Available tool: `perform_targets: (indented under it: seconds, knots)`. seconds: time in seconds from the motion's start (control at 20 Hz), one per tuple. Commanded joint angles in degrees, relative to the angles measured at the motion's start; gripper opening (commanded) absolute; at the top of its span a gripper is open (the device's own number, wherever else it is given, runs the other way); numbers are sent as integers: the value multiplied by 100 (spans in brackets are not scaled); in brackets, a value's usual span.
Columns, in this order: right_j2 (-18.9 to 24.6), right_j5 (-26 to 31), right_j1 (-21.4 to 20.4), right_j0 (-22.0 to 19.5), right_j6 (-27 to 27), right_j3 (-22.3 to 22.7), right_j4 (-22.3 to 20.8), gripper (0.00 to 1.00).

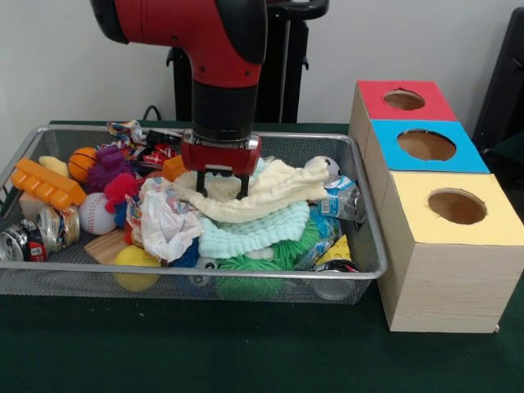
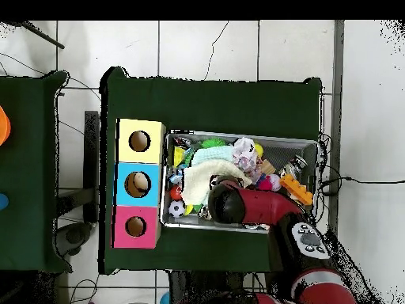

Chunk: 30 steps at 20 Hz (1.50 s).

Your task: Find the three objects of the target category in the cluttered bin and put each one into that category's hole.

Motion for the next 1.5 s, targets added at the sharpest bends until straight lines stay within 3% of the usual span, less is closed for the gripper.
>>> perform_targets:
  seconds: [0.05,0.45,0.5,0.75,1.2,1.5]
  knots:
    - [-41,-430,834,23,733,-896,80,100]
    - [-154,-574,1000,112,787,-1074,103,100]
    - [-162,-593,1001,118,806,-1070,111,0]
    - [8,-206,565,67,656,-874,96,0]
    - [338,1733,-1248,-77,139,-272,463,0]
    - [699,2786,-1920,-400,-422,-212,660,0]
